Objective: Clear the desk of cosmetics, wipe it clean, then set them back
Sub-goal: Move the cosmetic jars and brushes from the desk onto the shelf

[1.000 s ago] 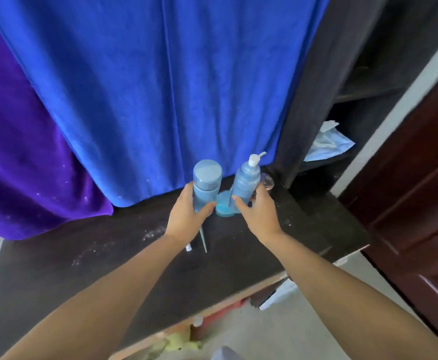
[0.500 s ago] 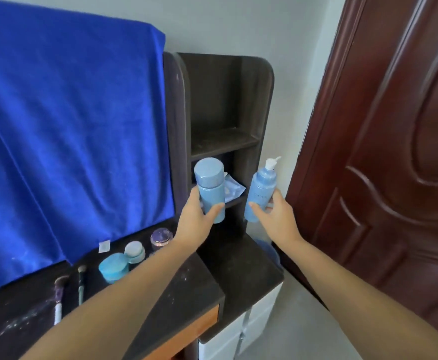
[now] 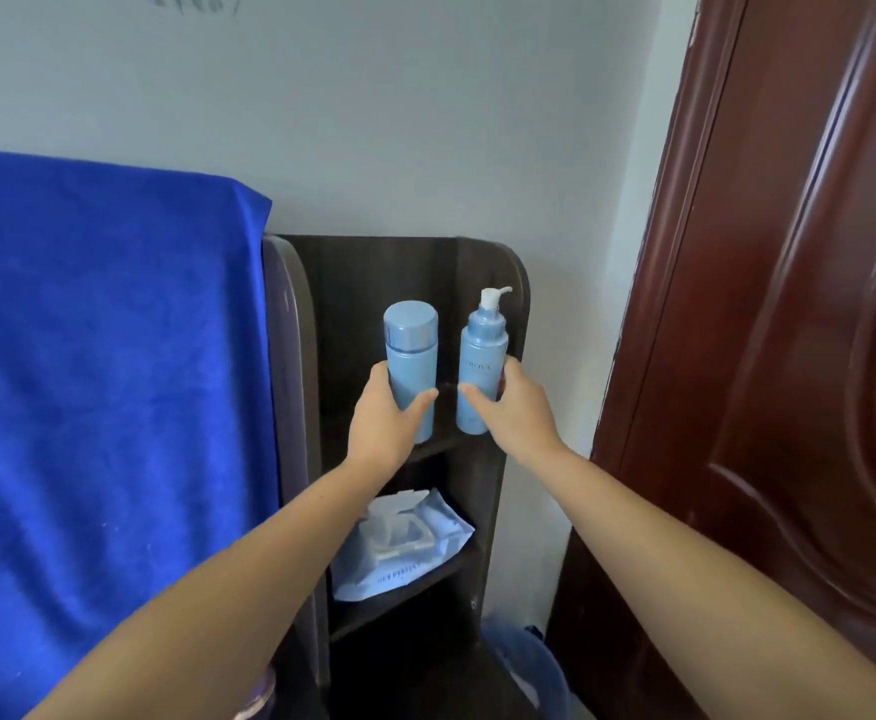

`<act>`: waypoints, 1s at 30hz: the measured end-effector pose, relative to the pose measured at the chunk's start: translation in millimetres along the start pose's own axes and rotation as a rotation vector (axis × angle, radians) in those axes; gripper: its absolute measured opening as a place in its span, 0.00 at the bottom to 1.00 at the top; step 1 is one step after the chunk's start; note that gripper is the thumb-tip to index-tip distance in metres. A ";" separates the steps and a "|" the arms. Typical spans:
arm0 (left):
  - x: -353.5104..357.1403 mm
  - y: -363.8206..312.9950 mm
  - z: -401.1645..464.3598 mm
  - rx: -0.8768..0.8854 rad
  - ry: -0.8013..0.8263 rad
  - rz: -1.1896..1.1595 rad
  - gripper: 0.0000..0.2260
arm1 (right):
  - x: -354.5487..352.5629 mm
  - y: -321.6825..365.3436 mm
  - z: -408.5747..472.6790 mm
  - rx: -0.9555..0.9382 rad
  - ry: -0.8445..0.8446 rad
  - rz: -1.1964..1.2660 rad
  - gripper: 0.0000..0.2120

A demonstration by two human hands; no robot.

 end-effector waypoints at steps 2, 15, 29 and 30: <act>3.7 10.8 17.5 -0.024 -0.019 0.034 0.24 | 13.1 -7.3 18.0 0.013 0.011 -0.011 0.20; 19.2 51.7 57.4 -0.116 -0.064 0.095 0.23 | 64.6 -44.4 68.7 0.031 0.097 0.094 0.21; 41.5 67.3 66.8 -0.215 -0.115 0.213 0.22 | 84.1 -66.9 80.9 0.034 0.092 -0.028 0.21; 42.3 68.3 67.5 -0.221 -0.124 0.215 0.22 | 85.0 -67.5 81.5 0.041 0.089 -0.037 0.20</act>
Point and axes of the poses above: each hand's wrist, its own z-axis towards the middle knuckle, its own x-axis out of the palm, y = z × x, the point moved 10 cm from there along z, towards the middle knuckle
